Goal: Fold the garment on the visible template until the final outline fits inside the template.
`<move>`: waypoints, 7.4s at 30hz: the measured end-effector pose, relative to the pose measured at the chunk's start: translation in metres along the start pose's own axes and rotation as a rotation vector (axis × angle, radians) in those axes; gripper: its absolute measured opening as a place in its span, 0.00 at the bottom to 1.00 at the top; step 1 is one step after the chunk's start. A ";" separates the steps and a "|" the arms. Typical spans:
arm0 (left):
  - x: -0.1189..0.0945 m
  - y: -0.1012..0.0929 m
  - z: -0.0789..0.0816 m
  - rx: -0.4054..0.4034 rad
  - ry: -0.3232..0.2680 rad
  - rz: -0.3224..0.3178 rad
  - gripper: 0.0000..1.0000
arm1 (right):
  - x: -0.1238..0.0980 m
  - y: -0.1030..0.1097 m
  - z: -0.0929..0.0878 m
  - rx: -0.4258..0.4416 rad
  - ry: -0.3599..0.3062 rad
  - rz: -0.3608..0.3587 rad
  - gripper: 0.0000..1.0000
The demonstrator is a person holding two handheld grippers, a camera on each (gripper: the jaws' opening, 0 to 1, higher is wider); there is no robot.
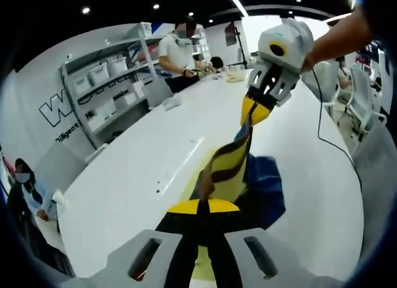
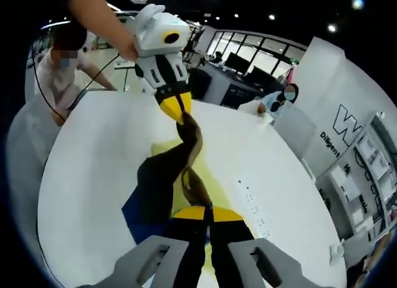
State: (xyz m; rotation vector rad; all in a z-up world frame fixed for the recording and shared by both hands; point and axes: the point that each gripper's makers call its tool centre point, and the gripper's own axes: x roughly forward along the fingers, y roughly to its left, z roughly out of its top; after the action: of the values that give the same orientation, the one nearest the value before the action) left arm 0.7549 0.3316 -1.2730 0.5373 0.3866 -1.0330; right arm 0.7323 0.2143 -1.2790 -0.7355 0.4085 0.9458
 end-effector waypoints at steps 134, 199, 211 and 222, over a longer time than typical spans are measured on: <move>-0.084 -0.099 0.026 -0.207 -0.007 -0.270 0.07 | -0.100 0.092 0.020 0.213 -0.125 0.280 0.00; 0.038 0.047 0.000 -0.099 -0.014 0.122 0.07 | 0.019 -0.053 -0.028 0.163 -0.041 -0.154 0.00; 0.068 0.057 -0.024 -0.140 0.032 0.143 0.07 | 0.051 -0.056 -0.056 0.236 0.030 -0.169 0.00; 0.090 0.058 -0.046 -0.149 0.068 0.135 0.07 | 0.076 -0.062 -0.082 0.314 0.074 -0.181 0.00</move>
State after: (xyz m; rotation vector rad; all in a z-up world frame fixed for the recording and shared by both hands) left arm 0.8459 0.3187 -1.3448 0.4585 0.4772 -0.8506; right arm 0.8247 0.1761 -1.3583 -0.5115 0.5324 0.6655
